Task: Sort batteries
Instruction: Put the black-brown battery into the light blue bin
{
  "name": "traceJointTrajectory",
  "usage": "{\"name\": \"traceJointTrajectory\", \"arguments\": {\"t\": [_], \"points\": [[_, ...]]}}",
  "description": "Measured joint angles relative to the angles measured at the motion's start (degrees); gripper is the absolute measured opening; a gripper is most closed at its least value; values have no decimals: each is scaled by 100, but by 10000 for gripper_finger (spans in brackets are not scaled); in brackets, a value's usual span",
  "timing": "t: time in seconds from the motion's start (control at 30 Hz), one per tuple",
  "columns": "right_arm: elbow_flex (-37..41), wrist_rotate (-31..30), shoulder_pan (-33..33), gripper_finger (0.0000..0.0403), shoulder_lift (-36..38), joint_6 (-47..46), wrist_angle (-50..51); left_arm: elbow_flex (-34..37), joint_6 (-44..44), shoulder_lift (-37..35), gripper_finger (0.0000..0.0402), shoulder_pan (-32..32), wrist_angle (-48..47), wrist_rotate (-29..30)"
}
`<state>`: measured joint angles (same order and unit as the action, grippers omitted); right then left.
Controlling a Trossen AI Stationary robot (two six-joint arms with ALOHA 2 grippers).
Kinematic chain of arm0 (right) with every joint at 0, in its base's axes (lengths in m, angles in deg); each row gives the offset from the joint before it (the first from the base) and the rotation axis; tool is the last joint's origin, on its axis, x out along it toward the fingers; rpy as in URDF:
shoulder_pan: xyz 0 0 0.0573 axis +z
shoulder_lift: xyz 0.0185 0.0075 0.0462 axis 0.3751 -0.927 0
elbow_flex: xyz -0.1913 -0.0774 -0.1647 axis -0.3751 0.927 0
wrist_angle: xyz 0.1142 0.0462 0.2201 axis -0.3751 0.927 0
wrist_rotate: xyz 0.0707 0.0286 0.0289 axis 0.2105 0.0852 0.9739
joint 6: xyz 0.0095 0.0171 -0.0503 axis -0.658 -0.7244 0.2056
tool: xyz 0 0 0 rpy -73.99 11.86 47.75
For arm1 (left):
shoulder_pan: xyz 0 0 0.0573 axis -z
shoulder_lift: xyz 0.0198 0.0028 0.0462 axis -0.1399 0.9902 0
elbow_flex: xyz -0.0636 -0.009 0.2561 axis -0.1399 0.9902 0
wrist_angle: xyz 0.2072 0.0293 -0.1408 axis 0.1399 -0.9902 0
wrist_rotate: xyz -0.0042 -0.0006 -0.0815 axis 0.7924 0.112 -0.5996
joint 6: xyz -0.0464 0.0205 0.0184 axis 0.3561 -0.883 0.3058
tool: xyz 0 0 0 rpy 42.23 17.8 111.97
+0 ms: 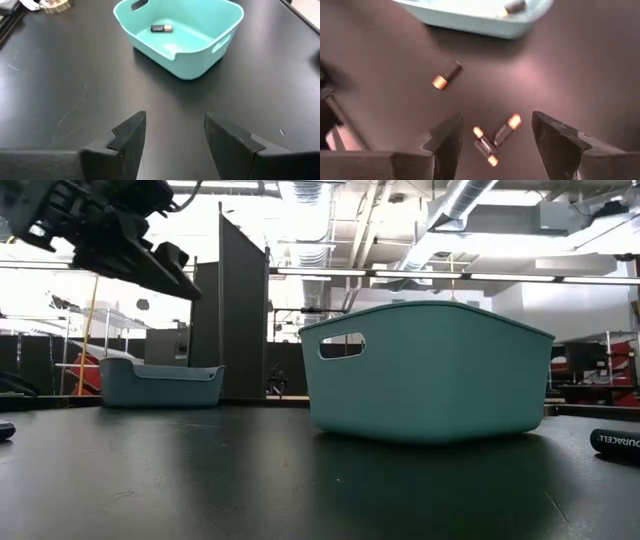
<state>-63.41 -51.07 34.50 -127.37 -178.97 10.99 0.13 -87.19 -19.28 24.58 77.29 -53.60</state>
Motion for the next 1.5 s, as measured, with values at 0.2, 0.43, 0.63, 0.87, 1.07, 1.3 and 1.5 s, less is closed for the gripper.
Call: {"name": "traceJointTrajectory", "arguments": {"t": [0.2,0.43,0.63,0.87,1.07,1.3,1.5], "points": [[577,634,230,227,-390,-1392,-433,-67,14,339,199,0,235,15],[982,681,-41,219,-621,-1644,-1030,-68,122,414,199,0,297,95],[1371,1124,-417,219,-623,-1478,-1583,-68,189,411,199,0,289,192],[1618,1532,-648,218,-621,-1391,-1703,-68,208,411,199,0,284,192],[1915,1745,-728,200,-621,-1310,-2156,-68,162,411,199,0,283,190],[2102,1791,-730,164,-609,-1312,-2372,-68,124,411,199,0,283,190],[2227,1842,-730,103,-594,-1316,-2365,-68,63,411,199,0,283,190]]}}
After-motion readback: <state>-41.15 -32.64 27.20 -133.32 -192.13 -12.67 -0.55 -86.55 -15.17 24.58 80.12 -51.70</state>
